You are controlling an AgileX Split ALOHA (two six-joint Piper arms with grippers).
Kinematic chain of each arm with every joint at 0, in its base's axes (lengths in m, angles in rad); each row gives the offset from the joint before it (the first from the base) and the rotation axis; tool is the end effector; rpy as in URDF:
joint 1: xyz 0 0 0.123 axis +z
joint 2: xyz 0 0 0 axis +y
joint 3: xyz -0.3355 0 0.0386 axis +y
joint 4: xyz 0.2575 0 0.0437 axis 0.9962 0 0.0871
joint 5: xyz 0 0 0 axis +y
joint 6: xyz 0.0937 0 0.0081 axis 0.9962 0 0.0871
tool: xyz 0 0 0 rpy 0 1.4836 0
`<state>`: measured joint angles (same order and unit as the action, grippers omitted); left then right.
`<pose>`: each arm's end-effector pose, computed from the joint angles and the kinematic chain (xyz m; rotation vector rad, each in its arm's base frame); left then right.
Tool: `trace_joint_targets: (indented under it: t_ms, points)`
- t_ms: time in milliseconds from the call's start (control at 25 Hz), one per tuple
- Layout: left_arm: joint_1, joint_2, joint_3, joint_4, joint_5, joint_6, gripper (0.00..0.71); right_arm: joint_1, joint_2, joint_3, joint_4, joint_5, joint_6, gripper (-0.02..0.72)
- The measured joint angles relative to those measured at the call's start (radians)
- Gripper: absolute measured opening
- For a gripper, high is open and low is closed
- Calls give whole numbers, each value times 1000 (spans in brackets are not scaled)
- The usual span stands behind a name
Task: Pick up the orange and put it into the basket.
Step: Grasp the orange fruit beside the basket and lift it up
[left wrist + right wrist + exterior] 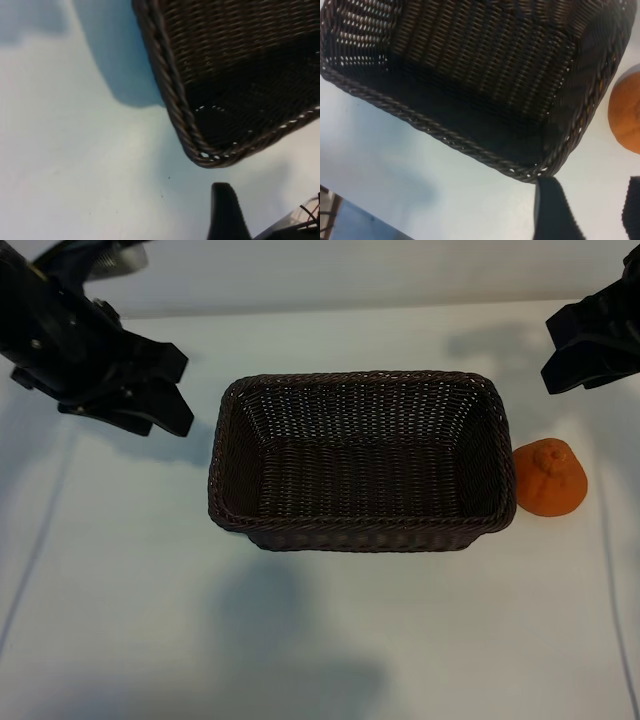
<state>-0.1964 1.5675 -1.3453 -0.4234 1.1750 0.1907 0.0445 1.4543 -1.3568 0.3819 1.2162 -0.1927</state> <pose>0.3103 -0.0981 0.3612 0.3854 2.8002 -0.5913 0.2898 0.0458 0.3969 -0.2266 2.7234 0.4904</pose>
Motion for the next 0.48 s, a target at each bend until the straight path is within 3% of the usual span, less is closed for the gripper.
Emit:
trace_joint_targets:
  t_ms: [280, 480]
  points:
    - [73, -88, 0, -90, 0, 45, 467, 0, 0, 0, 0, 0, 0, 362]
    - [80, -130, 38, -112, 0, 74, 467, 0, 0, 0, 0, 0, 0, 362]
